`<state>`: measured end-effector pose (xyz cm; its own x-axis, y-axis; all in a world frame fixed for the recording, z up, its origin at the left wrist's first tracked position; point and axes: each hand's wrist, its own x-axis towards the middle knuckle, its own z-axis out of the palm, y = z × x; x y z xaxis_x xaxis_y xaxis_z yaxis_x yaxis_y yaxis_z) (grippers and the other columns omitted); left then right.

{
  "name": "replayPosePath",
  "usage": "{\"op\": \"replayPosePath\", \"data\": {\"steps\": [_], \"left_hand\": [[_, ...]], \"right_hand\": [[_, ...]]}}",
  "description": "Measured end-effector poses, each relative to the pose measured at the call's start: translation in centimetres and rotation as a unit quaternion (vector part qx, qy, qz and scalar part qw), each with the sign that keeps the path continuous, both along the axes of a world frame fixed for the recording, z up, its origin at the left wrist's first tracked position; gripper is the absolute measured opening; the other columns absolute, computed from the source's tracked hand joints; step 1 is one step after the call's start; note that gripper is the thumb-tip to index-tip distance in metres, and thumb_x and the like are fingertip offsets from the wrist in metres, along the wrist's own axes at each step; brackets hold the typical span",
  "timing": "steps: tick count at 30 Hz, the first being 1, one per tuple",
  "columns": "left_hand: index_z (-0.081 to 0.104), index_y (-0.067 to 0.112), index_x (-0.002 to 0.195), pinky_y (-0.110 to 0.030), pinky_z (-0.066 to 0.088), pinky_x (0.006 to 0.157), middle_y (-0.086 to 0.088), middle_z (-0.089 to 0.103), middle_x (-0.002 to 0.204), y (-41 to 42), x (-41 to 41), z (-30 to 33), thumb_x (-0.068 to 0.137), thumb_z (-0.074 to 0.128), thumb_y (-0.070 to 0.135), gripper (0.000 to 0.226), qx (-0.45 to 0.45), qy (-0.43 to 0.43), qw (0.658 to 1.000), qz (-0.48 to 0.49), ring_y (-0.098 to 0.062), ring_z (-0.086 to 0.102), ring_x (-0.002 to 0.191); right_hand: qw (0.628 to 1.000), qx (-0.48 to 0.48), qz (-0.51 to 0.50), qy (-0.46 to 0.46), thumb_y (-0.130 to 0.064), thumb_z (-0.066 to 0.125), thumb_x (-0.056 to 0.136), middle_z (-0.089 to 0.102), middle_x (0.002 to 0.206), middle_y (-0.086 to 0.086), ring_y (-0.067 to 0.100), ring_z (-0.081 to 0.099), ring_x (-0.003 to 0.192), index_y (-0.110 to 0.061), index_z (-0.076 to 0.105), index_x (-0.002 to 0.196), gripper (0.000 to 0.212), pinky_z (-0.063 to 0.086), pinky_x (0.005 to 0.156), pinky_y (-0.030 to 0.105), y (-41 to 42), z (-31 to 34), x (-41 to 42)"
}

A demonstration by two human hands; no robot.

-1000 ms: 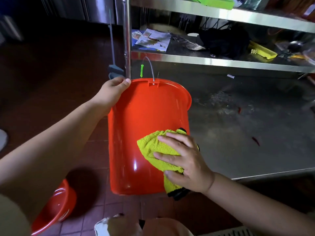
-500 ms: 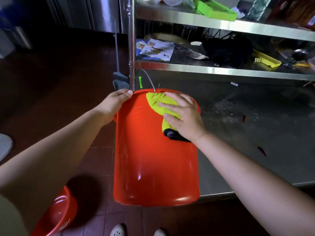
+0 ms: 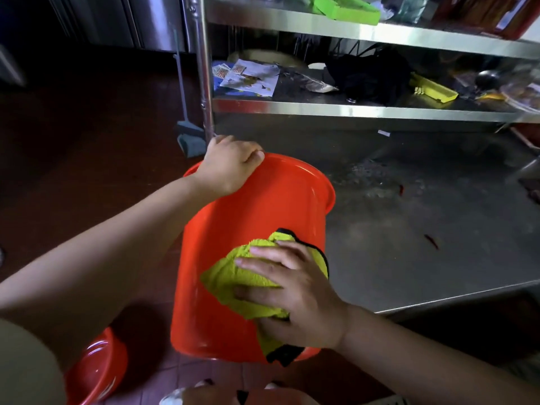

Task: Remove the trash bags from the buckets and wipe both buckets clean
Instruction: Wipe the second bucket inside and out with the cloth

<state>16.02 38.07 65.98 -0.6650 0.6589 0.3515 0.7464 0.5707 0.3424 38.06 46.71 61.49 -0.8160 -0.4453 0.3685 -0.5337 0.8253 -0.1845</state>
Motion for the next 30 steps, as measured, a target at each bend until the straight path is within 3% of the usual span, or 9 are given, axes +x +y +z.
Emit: {"op": "replayPosePath", "data": {"steps": [4, 9, 13, 16, 21, 25, 28, 30], "left_hand": [[0.062, 0.016, 0.112, -0.030, 0.018, 0.099, -0.010, 0.065, 0.111, -0.6, -0.9, -0.1, 0.100, 0.037, 0.027, 0.030, 0.016, -0.040, 0.999, 0.015, -0.029, 0.046, 0.115], [0.066, 0.019, 0.112, -0.020, 0.017, 0.095, 0.000, 0.055, 0.097, -2.2, -1.8, -0.9, 0.099, 0.044, 0.025, 0.026, 0.088, -0.127, 0.987, 0.051, -0.024, 0.038, 0.117], [0.065, 0.022, 0.116, -0.020, 0.017, 0.100, -0.006, 0.056, 0.115, -3.1, -2.9, -1.8, 0.098, 0.045, 0.031, 0.029, 0.148, -0.210, 0.960, 0.116, -0.024, 0.032, 0.125], [0.063, 0.022, 0.122, -0.033, 0.019, 0.116, -0.007, 0.055, 0.132, -3.9, -4.1, -2.4, 0.096, 0.047, 0.038, 0.034, 0.197, -0.280, 0.927, 0.155, -0.024, 0.034, 0.133], [0.058, 0.027, 0.126, -0.040, 0.022, 0.116, -0.004, 0.053, 0.133, -5.2, -4.0, -3.2, 0.096, 0.046, 0.042, 0.036, 0.221, -0.312, 0.910, 0.159, -0.026, 0.032, 0.135], [0.059, 0.039, 0.099, -0.031, 0.024, 0.105, 0.005, 0.057, 0.104, -6.1, -4.4, -3.5, 0.098, 0.039, 0.044, 0.020, 0.191, -0.321, 0.914, 0.161, -0.026, 0.034, 0.126], [0.053, 0.041, 0.074, -0.031, 0.026, 0.101, 0.016, 0.046, 0.080, -6.2, -4.1, -3.3, 0.098, 0.038, 0.044, 0.028, 0.194, -0.324, 0.910, 0.171, -0.021, 0.033, 0.118], [0.053, 0.043, 0.071, -0.029, 0.023, 0.097, 0.018, 0.045, 0.080, -6.0, -4.0, -3.3, 0.097, 0.037, 0.044, 0.030, 0.193, -0.330, 0.909, 0.169, -0.017, 0.029, 0.114]], "right_hand": [[0.999, 0.000, 0.033, 0.025, -0.040, 0.056, 0.079, 0.057, 0.132, -0.004, 0.019, 0.047, 0.127, -0.031, 0.072, 0.106, 0.033, 0.034, 0.101, 0.043, 0.9, 0.0, -1.9], [0.996, -0.054, -0.049, 0.057, -0.037, 0.054, 0.082, 0.060, 0.128, 0.003, 0.025, 0.054, 0.117, -0.024, 0.074, 0.104, 0.033, 0.038, 0.099, 0.044, 3.3, 1.2, -7.9], [0.992, -0.056, -0.107, 0.024, -0.031, 0.058, 0.082, 0.060, 0.128, 0.003, 0.028, 0.054, 0.110, -0.022, 0.074, 0.106, 0.030, 0.041, 0.095, 0.042, 5.1, 3.4, -12.8], [0.993, -0.037, -0.112, -0.014, -0.027, 0.063, 0.080, 0.057, 0.132, -0.001, 0.026, 0.050, 0.117, -0.024, 0.073, 0.108, 0.029, 0.038, 0.099, 0.046, 4.8, 4.3, -15.3], [0.991, -0.030, -0.132, 0.021, -0.034, 0.065, 0.078, 0.056, 0.134, -0.006, 0.021, 0.046, 0.126, -0.032, 0.072, 0.105, 0.028, 0.034, 0.101, 0.046, 2.0, 2.8, -12.4], [0.999, -0.022, -0.043, 0.016, -0.039, 0.063, 0.078, 0.055, 0.135, -0.004, 0.020, 0.046, 0.126, -0.032, 0.073, 0.106, 0.030, 0.036, 0.098, 0.045, 0.8, 1.1, -6.6], [1.000, -0.012, 0.019, 0.007, -0.038, 0.060, 0.078, 0.054, 0.136, -0.006, 0.018, 0.042, 0.131, -0.034, 0.071, 0.109, 0.033, 0.031, 0.102, 0.042, 0.1, -0.5, -2.2], [0.999, -0.011, 0.046, -0.002, -0.037, 0.059, 0.077, 0.055, 0.134, -0.008, 0.016, 0.042, 0.131, -0.034, 0.071, 0.107, 0.033, 0.031, 0.103, 0.042, 0.1, -0.8, -0.9]]}}
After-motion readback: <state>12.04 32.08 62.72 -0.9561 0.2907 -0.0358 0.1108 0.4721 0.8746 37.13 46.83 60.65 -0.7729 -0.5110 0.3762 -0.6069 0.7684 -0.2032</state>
